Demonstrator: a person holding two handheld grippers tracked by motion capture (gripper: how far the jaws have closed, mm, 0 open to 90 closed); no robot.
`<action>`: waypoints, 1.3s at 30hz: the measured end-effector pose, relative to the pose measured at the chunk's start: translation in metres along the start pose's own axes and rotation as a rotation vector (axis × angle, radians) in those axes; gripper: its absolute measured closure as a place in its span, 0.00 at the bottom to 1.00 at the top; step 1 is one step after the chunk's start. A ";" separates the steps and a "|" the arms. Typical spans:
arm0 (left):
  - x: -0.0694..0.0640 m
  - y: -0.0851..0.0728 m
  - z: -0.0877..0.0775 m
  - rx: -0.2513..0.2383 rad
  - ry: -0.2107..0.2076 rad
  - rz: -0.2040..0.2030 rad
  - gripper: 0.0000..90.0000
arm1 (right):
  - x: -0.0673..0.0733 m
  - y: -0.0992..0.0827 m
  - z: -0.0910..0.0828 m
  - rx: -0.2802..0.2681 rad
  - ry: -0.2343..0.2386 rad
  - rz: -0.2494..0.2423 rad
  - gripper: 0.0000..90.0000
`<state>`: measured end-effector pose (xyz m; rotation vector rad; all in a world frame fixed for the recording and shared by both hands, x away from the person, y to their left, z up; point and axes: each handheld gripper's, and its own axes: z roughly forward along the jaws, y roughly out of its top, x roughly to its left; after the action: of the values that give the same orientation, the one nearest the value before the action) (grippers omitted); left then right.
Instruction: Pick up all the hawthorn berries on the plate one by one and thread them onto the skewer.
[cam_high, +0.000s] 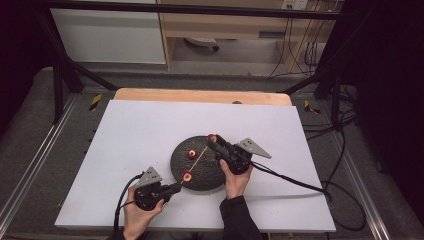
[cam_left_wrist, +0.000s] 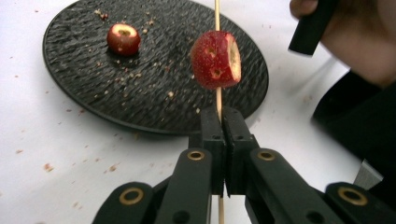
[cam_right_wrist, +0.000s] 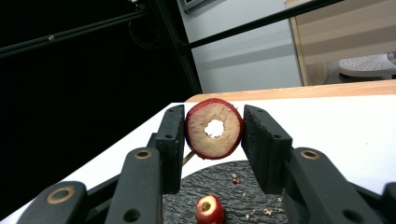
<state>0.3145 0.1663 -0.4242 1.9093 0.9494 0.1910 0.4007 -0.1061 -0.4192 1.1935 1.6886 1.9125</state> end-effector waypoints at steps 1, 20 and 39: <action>-0.001 0.001 0.001 -0.005 -0.003 -0.005 0.98 | 0.000 0.000 0.000 -0.002 -0.001 -0.004 0.67; -0.008 0.016 0.019 -0.032 0.024 -0.008 0.98 | 0.005 -0.004 -0.005 0.020 0.024 0.013 0.67; -0.007 0.036 0.033 -0.045 0.032 0.035 0.98 | 0.010 -0.010 -0.010 0.053 0.053 0.027 0.67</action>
<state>0.3457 0.1302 -0.4110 1.8877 0.9259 0.2627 0.3842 -0.1031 -0.4238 1.2014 1.7694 1.9432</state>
